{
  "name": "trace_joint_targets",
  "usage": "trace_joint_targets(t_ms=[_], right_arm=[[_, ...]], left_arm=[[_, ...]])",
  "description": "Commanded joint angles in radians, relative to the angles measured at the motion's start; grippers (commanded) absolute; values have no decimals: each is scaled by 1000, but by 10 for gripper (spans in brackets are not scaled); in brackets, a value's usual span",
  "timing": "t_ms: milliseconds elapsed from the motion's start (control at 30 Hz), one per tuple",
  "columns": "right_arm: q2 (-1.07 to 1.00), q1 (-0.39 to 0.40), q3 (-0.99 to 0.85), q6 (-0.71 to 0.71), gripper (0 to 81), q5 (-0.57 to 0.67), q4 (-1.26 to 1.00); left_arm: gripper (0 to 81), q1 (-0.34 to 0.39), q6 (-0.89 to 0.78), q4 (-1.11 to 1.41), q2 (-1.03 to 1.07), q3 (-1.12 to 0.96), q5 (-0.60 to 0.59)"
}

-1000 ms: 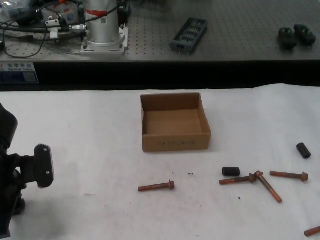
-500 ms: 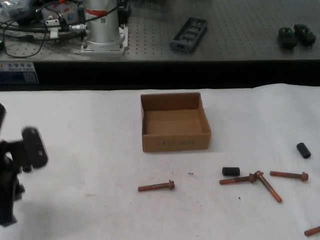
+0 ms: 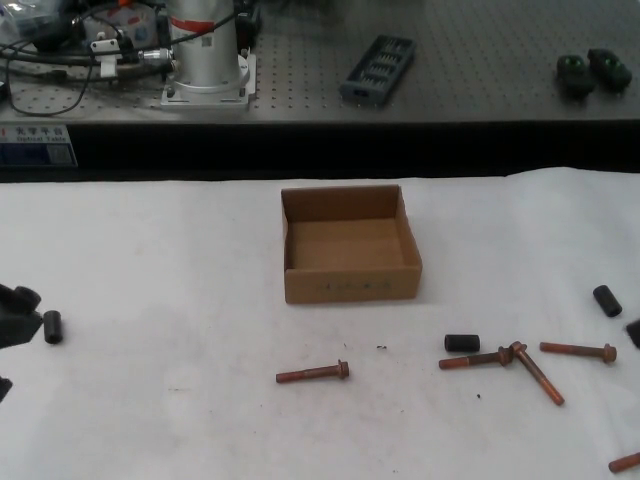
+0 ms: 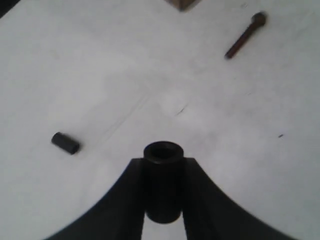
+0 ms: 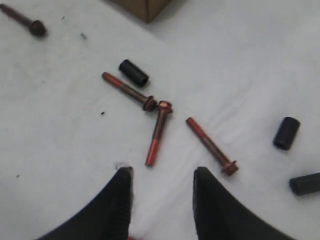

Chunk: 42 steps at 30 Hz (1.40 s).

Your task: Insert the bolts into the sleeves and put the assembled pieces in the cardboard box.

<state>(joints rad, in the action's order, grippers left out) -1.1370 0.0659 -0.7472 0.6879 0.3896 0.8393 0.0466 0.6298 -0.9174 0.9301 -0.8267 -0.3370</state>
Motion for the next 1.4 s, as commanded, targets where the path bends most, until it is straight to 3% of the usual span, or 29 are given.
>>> trace_joint_targets(t_ms=[0, 133, 333, 667, 900, 1267, 1367], right_arm=[[-4, 6, -3, 29, 298, -28, 32], [-4, 8, 0, 185, 298, -196, 123], [-4, 7, 91, 563, 298, -213, 182], [-4, 7, 292, 885, 295, -357, -140], [-20, 7, 336, 1033, 295, -357, -331], [-225, 7, 336, 1085, 295, -418, -479], [-271, 7, 336, 1085, 239, -418, -549]], left_arm=[[6, -3, -100, -32, -103, -3, -158], [6, -3, -119, -49, -157, -3, -180], [6, -3, -115, -82, -169, 7, -282], [6, -3, -69, -71, -169, 99, -280], [6, -3, -69, -46, -169, 121, -280], [6, -3, -69, -22, -169, 121, -280], [6, -3, -69, -22, -169, 121, -280]])
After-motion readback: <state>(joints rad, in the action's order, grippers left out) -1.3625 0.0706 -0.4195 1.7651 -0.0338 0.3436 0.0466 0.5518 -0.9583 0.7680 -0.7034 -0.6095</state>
